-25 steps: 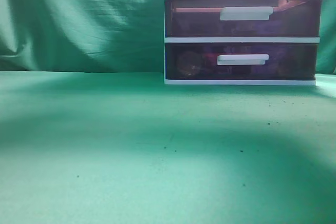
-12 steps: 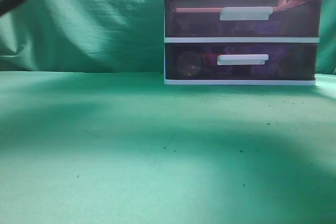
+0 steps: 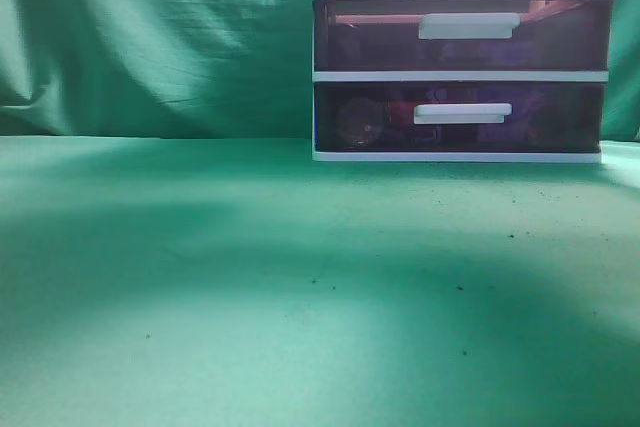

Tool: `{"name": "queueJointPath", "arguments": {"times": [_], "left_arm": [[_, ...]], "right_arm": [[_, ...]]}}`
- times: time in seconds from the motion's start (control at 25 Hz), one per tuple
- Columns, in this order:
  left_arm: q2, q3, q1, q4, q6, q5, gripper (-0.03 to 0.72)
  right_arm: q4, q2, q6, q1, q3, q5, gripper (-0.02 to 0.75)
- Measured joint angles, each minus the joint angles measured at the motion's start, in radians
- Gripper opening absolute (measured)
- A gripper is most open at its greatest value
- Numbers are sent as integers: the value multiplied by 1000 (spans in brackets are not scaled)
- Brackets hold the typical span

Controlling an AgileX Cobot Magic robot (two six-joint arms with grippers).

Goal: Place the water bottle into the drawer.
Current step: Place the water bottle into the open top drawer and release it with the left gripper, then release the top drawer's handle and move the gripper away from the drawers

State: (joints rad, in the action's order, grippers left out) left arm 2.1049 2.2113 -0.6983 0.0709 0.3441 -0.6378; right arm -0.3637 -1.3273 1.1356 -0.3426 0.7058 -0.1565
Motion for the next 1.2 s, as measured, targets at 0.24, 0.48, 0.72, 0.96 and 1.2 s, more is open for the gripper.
{"name": "queueJointPath", "arguments": {"times": [0.24, 0.48, 0.72, 0.96, 1.2], "left_arm": [[14, 0, 0, -212, 17, 148, 571], [45, 0, 0, -400, 29, 342, 571], [43, 20, 0, -401, 59, 422, 571], [-90, 40, 0, -195, 34, 37, 391], [-240, 44, 0, 156, -183, -238, 0]], "right_arm": [[0, 0, -23, 0, 0, 10, 82], [0, 0, -42, -4, 0, 17, 82], [0, 0, -50, -6, 0, 30, 82], [0, 0, -54, -6, 0, 34, 82], [0, 0, -54, -6, 6, 31, 82]]}}
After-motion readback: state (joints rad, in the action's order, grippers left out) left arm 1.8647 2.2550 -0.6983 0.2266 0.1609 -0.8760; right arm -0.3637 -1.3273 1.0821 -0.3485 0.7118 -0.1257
